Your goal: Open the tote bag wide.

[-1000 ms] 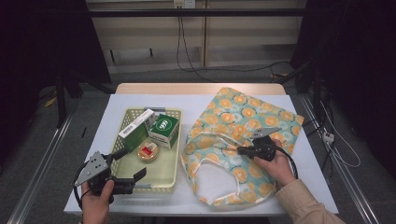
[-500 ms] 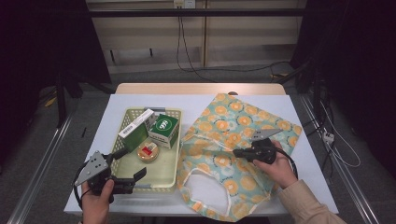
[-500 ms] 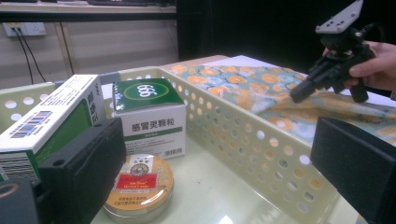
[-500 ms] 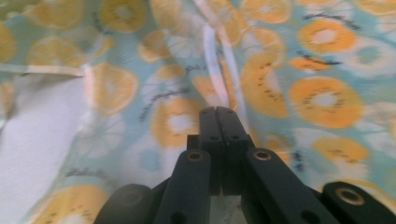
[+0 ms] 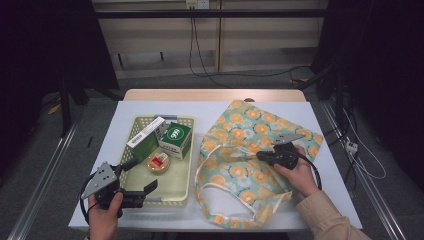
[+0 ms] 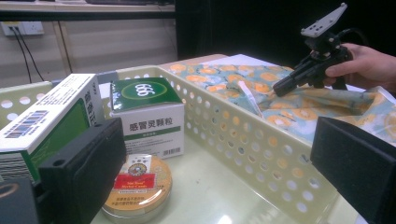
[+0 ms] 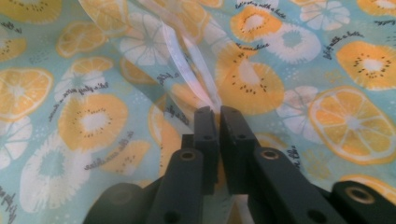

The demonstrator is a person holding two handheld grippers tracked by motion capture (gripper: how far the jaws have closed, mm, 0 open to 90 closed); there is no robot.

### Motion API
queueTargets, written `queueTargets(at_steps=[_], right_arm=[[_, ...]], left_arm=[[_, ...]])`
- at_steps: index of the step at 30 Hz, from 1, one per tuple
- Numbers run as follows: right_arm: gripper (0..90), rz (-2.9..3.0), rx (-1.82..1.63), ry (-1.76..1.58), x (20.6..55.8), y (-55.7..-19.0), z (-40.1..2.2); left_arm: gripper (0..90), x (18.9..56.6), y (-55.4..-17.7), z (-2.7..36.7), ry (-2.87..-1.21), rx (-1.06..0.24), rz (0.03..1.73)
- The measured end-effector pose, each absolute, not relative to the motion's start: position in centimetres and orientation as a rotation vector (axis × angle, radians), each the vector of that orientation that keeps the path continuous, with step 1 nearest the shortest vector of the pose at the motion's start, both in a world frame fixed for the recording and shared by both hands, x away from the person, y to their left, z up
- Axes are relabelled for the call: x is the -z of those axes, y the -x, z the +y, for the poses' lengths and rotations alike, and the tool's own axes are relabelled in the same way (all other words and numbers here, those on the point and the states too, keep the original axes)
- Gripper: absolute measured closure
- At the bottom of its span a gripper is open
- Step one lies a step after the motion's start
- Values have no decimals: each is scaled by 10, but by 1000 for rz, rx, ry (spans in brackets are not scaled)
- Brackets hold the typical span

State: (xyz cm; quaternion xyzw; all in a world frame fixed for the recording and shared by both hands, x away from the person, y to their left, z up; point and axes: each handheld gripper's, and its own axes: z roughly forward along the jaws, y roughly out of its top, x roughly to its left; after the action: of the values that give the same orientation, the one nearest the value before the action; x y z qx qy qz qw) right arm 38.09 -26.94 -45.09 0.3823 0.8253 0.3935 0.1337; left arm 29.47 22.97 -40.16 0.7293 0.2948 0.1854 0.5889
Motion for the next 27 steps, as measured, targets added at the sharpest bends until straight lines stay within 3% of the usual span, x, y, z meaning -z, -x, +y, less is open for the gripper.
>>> queueTargets(at_steps=[5, 13, 19, 23, 27], right_arm=[[697, 2411, -1121, -1084, 455, -382, -266], [599, 2441, -1125, -1047, 458, -382, -257], [469, 2473, -1109, -1017, 461, -380, -245], [460, 2474, -1089, -987, 462, -379, -242], [584, 2452, -1077, -1006, 461, -380, -244]], left_arm=[[31, 402, -295, 230, -1695, -430, 690], [31, 402, -295, 229, -1698, -430, 688], [31, 402, -295, 229, -1695, -431, 691], [31, 402, -295, 229, -1695, -430, 692], [32, 402, -295, 230, -1695, -433, 691]])
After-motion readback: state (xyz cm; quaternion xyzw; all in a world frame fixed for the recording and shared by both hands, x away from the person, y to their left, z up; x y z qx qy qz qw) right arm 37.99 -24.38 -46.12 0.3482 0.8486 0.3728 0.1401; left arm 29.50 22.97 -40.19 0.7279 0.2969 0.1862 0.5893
